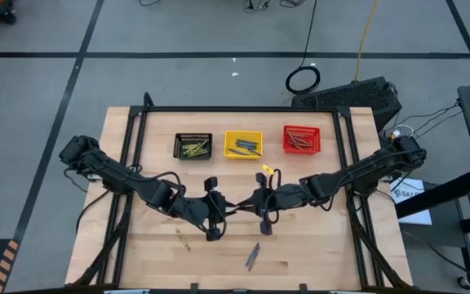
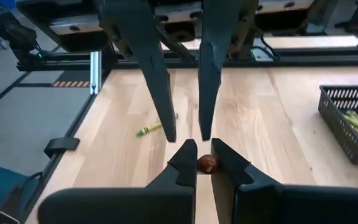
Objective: Sort crayons
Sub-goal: Put the brown crayon into the red bin, then put the blue crayon into the yellow bin
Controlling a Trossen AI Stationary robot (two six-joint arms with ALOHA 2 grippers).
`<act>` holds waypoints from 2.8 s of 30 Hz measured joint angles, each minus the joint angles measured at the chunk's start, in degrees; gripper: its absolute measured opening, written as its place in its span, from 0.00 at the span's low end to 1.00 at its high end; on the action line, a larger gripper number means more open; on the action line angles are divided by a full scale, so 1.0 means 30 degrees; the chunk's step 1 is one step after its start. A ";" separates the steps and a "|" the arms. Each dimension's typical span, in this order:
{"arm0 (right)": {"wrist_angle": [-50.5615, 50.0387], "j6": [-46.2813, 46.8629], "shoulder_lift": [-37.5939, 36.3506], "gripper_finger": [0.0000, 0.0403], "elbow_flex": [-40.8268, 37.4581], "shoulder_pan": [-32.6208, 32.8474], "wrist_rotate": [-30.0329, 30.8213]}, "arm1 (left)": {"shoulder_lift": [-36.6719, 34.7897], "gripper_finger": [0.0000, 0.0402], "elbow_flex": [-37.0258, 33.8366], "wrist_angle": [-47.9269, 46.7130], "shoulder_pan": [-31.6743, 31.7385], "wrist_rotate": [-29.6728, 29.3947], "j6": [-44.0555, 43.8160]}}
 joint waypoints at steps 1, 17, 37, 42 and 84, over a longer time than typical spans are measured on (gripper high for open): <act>-0.0148 0.0114 0.0000 0.01 0.0000 0.0000 0.0014 | 0.0003 0.21 0.0000 -0.0080 0.0000 0.0000 0.0000; -0.9176 0.2719 -0.0481 0.01 -0.0015 -0.2012 0.3497 | 0.0000 0.21 0.0000 -0.5244 -0.0011 -0.0051 -0.2074; -1.7831 0.2218 -0.3455 0.01 -0.0029 -0.8081 0.5469 | 0.0000 0.22 0.0000 -0.5940 -0.0015 -0.0080 -0.2076; -1.8661 0.0902 -0.3737 0.01 -0.0029 -1.0046 0.5402 | 0.0000 0.22 0.0000 -0.5909 -0.0015 -0.0087 -0.2076; -1.9602 -0.3549 0.0051 0.18 -0.0015 -1.7260 0.1360 | 0.0000 0.22 0.0000 -0.5883 -0.0015 -0.0087 -0.2069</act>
